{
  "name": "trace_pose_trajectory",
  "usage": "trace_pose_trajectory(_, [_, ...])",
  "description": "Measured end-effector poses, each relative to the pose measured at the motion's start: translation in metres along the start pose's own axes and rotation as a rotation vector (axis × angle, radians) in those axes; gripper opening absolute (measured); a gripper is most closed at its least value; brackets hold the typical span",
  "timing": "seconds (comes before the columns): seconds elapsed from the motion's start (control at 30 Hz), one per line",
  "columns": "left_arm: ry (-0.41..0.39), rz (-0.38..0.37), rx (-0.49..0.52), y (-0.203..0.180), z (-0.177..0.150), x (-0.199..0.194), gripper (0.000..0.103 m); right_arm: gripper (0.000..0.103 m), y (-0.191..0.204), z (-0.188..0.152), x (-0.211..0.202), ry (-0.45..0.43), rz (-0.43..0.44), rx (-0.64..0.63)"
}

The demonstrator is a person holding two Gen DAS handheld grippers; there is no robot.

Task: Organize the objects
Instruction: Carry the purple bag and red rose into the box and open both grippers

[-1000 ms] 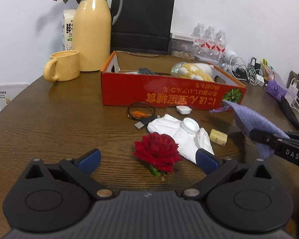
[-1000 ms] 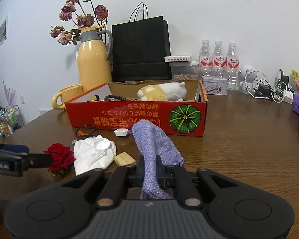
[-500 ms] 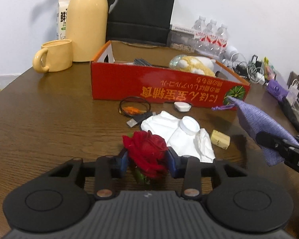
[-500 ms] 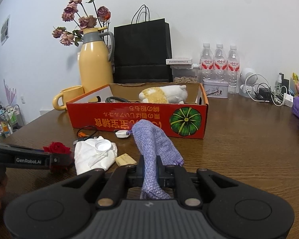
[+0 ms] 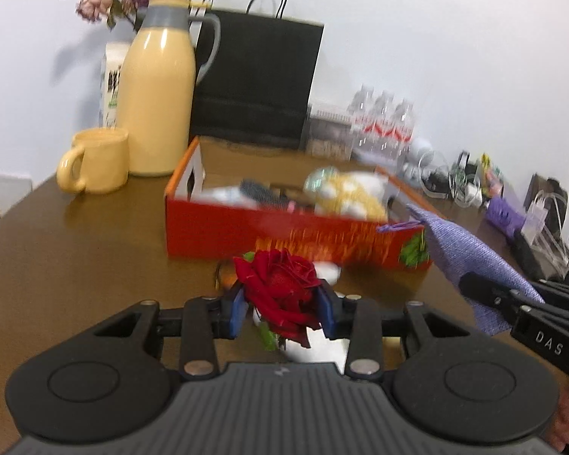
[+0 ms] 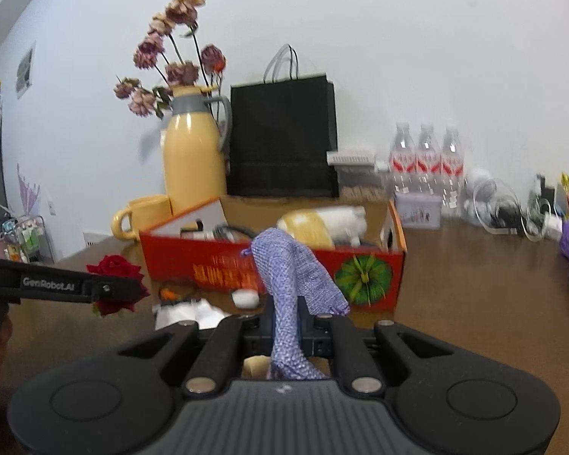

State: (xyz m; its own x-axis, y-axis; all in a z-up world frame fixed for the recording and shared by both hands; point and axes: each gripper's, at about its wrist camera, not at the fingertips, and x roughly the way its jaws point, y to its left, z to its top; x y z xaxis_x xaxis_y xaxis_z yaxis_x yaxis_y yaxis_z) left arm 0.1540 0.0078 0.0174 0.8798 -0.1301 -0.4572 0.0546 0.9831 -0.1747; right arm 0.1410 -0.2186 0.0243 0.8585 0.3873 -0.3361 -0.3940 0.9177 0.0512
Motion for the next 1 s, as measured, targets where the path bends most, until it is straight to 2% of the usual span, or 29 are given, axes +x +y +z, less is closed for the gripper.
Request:
trace_pose_trajectory(0.23, [-0.098, -0.015, 0.015, -0.008, 0.049, 0.013, 0.038, 0.007, 0.01, 0.047, 0.027, -0.063, 0.019, -0.041])
trace_pose_trajectory(0.57, [-0.134, 0.015, -0.048, 0.006, 0.104, 0.073, 0.038, 0.007, 0.021, 0.095, 0.107, -0.057, 0.035, -0.057])
trace_pose_trajectory(0.83, [-0.106, 0.044, -0.084, 0.022, 0.12, 0.128, 0.038, 0.007, 0.018, 0.1, 0.176, -0.006, 0.027, -0.028])
trace_pose_trajectory(1.0, [-0.093, 0.069, -0.059, 0.024, 0.118, 0.146, 0.038, 0.007, 0.012, 0.095, 0.2, 0.038, 0.012, -0.032])
